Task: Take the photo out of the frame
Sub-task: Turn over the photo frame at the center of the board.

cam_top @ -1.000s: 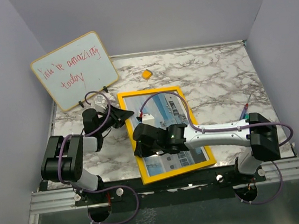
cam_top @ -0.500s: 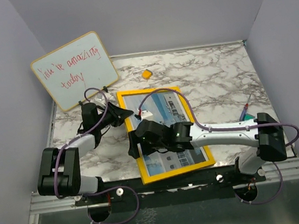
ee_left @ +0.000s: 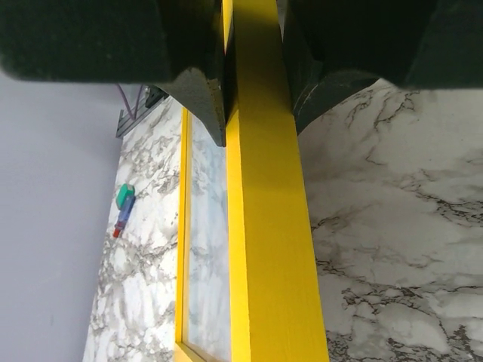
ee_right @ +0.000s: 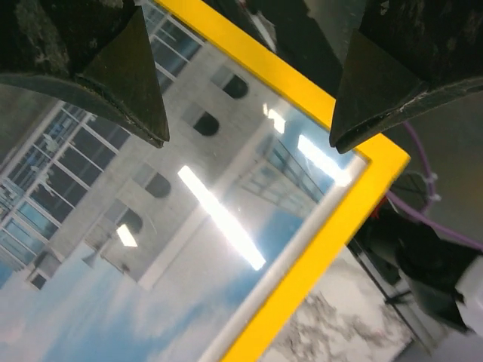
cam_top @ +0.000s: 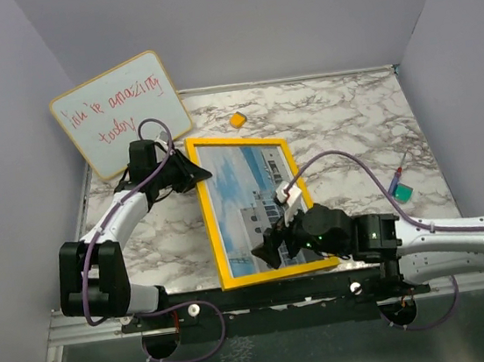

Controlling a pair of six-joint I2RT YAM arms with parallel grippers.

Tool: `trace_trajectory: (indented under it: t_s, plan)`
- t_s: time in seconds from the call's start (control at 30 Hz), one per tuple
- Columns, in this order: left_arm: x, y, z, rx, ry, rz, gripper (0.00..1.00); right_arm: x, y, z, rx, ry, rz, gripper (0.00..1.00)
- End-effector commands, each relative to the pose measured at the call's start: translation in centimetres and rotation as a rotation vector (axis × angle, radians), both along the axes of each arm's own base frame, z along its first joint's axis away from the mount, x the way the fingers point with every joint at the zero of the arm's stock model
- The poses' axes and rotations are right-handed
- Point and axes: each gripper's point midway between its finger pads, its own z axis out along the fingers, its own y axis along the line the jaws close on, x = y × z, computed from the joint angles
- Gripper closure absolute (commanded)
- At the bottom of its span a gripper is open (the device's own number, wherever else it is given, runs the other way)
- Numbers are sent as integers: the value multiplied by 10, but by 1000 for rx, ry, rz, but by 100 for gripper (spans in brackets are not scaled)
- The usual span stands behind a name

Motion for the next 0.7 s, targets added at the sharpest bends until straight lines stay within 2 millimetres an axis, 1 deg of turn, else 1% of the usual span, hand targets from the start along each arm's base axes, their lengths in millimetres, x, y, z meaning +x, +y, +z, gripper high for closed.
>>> trace_trajectory:
  t_s: [0.0, 0.03, 0.07, 0.1, 0.17, 0.2, 0.3, 0.37, 0.47, 0.57, 0.67]
  plan:
    - [14, 29, -16, 266, -135, -43, 100, -1, -18, -11, -52, -238, 26, 8]
    - [14, 28, -15, 262, -140, -40, 100, -3, -20, -8, -56, -294, 19, 8]
    - [13, 29, -15, 260, -143, -35, 100, -14, -20, -5, -58, -354, 41, 8]
    - [12, 30, -16, 263, -143, -28, 100, -19, -20, -4, -77, -420, 48, 8]
    - [12, 31, -18, 275, -135, -30, 100, -33, -15, -12, -144, -551, 110, 8]
    - [12, 31, -19, 278, -129, -34, 100, -39, -14, -18, -204, -638, 136, 8]
    - [11, 31, -22, 278, -117, -39, 100, -54, -12, -26, -310, -873, 156, 8]
    - [10, 32, -22, 285, -117, -38, 100, -55, -13, -25, -309, -917, 129, 8]
    - [10, 33, -19, 292, -127, -34, 100, -61, -11, -28, -280, -934, 170, 8]
    - [9, 34, -20, 294, -123, -35, 100, -67, -12, -25, -260, -959, 182, 9]
    - [7, 33, -20, 290, -119, -38, 100, -70, -11, -35, -289, -974, 225, 10]
